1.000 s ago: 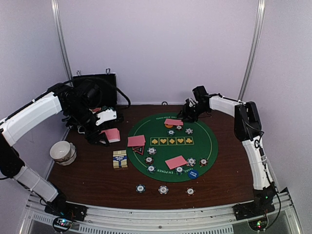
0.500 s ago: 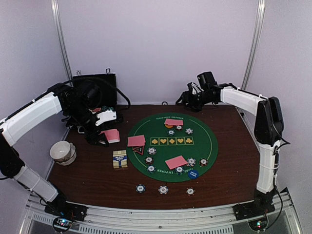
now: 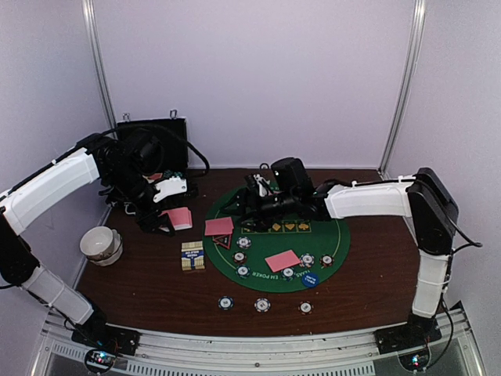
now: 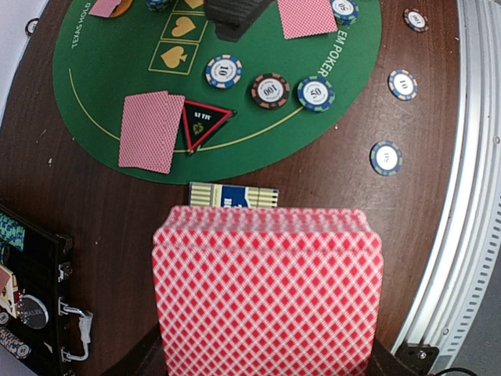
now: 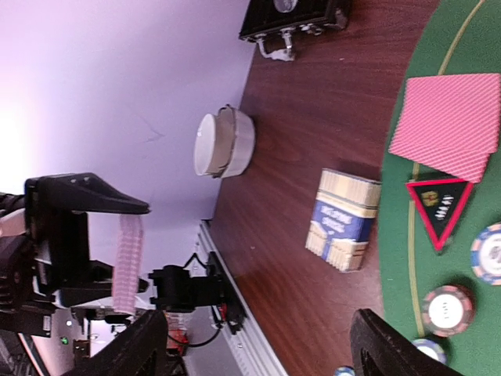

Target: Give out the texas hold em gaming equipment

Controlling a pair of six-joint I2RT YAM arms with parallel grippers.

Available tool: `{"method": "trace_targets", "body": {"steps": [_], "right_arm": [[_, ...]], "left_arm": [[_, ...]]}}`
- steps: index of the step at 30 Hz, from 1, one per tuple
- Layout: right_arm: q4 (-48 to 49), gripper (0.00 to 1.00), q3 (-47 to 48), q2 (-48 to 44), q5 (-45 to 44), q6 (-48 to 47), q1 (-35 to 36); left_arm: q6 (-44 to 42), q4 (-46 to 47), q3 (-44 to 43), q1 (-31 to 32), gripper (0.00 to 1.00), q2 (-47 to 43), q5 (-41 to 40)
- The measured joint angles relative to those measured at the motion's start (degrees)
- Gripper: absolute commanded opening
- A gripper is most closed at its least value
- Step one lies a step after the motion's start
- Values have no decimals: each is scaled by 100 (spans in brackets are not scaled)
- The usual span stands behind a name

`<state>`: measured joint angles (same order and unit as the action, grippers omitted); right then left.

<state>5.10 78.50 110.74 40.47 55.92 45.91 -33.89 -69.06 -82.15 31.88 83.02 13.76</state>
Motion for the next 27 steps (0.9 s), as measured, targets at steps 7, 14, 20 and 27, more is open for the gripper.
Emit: {"method": "trace_targets", "body": {"steps": [7, 14, 20, 27], "right_arm": [[1224, 83, -11, 50, 149, 769, 448], [1576, 81, 289, 457, 247, 1093, 667], [1617, 80, 575, 719, 328, 1202, 763], [1705, 80, 789, 811, 369, 1309, 833]], "left_arm": [[2, 2, -2, 0, 0, 2, 7], [2, 4, -22, 0, 0, 20, 33], [4, 15, -81, 0, 0, 59, 61], [4, 15, -81, 0, 0, 61, 66]]}}
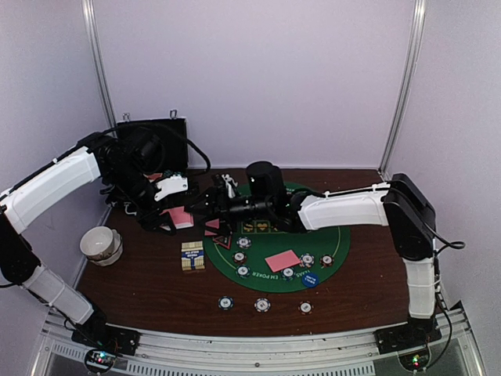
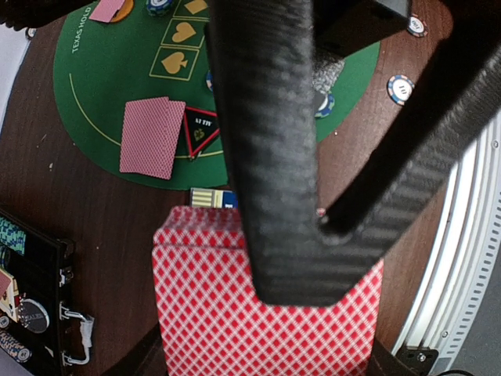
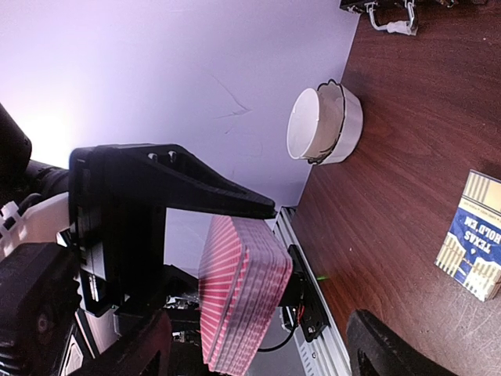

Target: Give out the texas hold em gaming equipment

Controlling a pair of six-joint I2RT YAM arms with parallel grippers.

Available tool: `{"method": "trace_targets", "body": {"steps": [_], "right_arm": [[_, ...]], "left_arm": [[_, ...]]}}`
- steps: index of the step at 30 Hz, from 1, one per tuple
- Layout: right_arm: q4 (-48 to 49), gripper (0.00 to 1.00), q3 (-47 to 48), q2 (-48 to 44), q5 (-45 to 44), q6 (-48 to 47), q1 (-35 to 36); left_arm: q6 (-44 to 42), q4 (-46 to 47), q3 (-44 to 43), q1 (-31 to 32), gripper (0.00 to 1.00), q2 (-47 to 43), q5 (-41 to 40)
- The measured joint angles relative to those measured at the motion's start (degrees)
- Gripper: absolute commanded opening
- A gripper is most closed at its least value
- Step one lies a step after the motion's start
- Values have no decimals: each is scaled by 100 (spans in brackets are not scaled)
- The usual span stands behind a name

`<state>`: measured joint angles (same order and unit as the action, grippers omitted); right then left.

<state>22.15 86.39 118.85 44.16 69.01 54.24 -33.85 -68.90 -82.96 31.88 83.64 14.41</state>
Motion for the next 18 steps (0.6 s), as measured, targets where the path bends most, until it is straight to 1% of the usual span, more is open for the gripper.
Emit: {"method": "trace_targets", "body": {"steps": [11, 18], "right_arm": [[11, 78, 693, 522, 116, 87, 162], [-184, 71, 1097, 855, 160, 138, 238]], "left_arm": [[2, 0, 0, 0, 0, 37, 44], [2, 0, 0, 0, 0, 37, 92]]}}
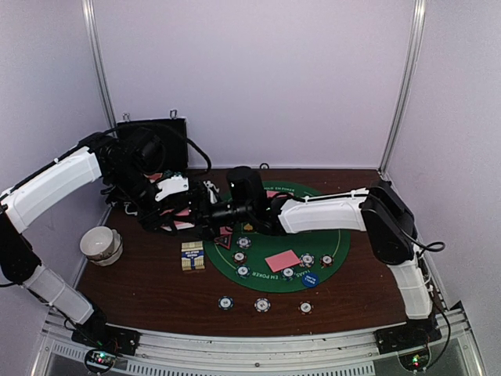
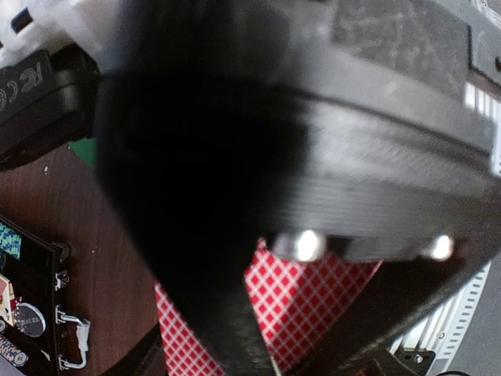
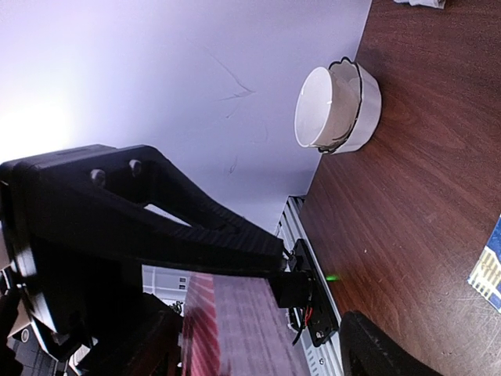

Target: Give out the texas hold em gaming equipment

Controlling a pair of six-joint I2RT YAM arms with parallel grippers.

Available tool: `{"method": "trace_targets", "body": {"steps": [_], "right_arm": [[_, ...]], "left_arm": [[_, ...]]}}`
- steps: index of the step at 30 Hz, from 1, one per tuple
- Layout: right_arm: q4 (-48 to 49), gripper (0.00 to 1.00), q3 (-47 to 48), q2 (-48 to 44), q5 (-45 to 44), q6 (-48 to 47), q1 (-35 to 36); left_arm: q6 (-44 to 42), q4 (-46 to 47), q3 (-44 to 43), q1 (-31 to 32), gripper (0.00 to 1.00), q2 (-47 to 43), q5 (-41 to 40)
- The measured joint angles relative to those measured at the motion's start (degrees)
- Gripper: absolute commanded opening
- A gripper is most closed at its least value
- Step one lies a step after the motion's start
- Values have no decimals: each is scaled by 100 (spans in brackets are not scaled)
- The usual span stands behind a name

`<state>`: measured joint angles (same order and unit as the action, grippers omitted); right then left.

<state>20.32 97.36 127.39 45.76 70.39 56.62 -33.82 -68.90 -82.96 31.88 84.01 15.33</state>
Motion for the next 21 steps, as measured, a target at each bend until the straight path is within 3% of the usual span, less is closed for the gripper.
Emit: {"method": "trace_targets", "body": {"steps": [10, 21], "right_arm": [[-229, 60, 168, 118, 4, -76, -44], [-87, 52, -625, -452, -28, -144, -269]], "left_arm": [[0, 0, 0, 0, 0, 7, -9], [0, 31, 0, 11, 0, 7, 11]]}}
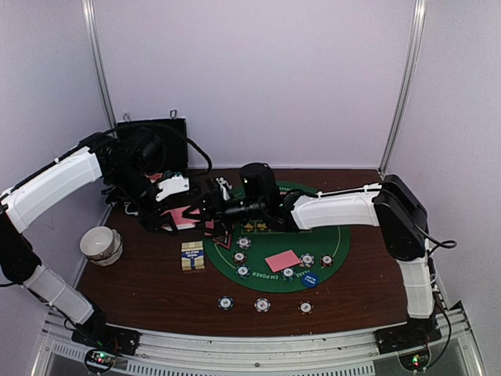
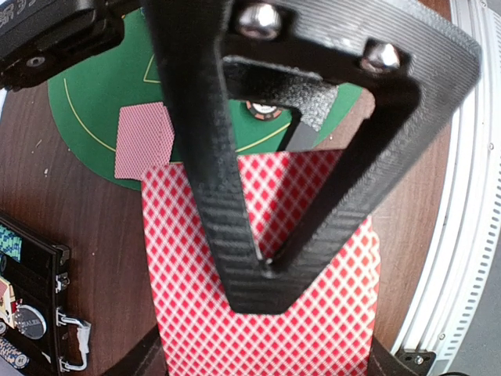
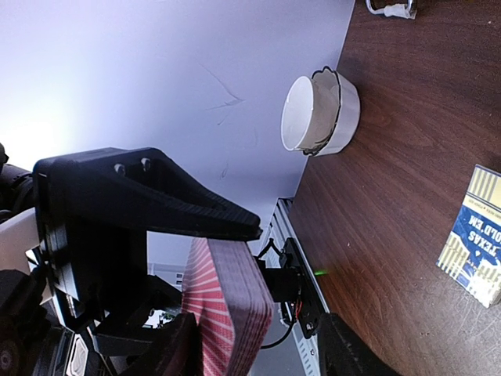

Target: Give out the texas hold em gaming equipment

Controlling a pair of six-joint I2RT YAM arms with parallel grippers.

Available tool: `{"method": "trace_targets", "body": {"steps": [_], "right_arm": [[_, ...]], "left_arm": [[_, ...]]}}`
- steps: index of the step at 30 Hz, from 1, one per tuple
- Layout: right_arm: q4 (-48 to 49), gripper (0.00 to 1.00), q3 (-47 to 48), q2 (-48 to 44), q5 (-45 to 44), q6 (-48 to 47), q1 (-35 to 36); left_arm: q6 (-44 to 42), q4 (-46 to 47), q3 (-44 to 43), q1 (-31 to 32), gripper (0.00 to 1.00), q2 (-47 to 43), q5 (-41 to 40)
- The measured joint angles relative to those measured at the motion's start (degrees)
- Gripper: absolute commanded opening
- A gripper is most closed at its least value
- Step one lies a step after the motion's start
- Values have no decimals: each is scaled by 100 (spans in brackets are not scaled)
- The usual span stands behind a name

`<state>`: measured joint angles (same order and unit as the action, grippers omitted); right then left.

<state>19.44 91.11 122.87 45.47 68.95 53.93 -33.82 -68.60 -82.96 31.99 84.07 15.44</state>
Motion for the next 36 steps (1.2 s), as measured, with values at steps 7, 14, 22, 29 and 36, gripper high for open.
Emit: {"method": "trace_targets", "body": {"steps": [7, 14, 22, 29, 36], "right_arm": [[-59, 48, -35, -87, 2, -24, -9], [-369, 34, -66, -278, 28, -173, -85], [-463, 15, -66, -369, 94, -122, -146], [-184, 0, -271, -494, 127, 140, -160], [0, 0, -656, -876, 127, 319, -234]], "left_arm": [[-2, -2, 0, -2, 0, 0, 7], [-2, -2, 0, -2, 0, 0, 4], [-7, -2, 0, -2, 0, 0, -9], [-15, -7, 2, -2, 0, 0, -28], [-17, 11, 2, 0, 0, 0, -22]]}}
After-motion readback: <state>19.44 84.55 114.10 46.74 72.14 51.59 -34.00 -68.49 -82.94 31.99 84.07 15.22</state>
